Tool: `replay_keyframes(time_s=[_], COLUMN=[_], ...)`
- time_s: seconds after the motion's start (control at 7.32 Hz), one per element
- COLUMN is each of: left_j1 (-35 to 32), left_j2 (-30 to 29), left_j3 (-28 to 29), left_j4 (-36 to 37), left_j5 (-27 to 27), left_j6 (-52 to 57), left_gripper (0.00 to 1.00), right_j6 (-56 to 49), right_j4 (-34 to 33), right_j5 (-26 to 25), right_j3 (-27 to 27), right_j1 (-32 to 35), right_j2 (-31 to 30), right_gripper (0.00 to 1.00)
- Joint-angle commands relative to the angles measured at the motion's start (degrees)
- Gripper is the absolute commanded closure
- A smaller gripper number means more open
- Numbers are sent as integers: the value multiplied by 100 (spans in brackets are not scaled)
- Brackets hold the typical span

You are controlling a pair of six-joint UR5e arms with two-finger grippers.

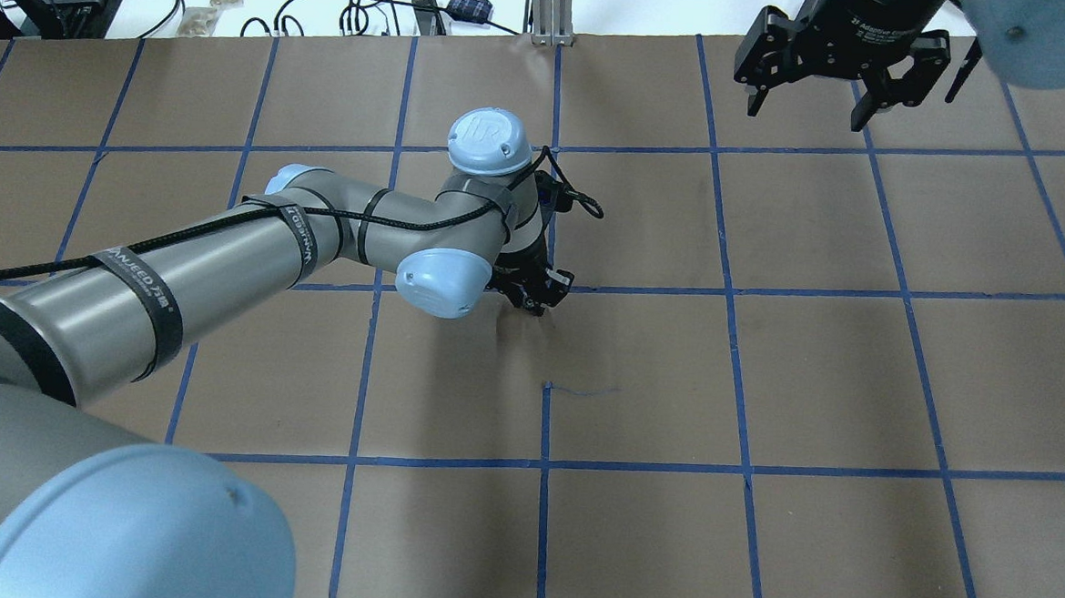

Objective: Place bearing gear from tray to pile

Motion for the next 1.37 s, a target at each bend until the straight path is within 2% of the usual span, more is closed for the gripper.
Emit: replay_keyframes(time_s=[0.0, 0.27, 0.41, 0.55, 0.68, 0.96, 1.23], left_j1=[-40, 204, 658, 1298, 2027, 3529, 4735], left_j2=[62, 324, 474, 675, 816, 1002, 1116], left_j3=[45, 133, 246, 439, 510, 345, -49], left_j4=[-8, -288, -681, -1268, -1457, -1598, -1669], left_j5=[9, 62, 88, 245, 673, 756, 791], left_j6=[-4, 92, 205, 520, 775, 2333, 3269], left_gripper=[100, 100, 100, 100, 100, 100, 100], right_j6=[-5, 13, 4, 13, 21, 13, 22], right_j4=[-4, -4, -4, -4, -4, -4, -4], right_j5=[25, 25, 25, 25, 25, 34, 34], right_j3=[-1, -1, -1, -1, -1, -1, -1], right_j1=[0, 0, 0, 0, 0, 0, 0], right_j2=[38, 47, 47, 47, 47, 47, 47], right_gripper=[0, 0, 0, 0, 0, 0, 0])
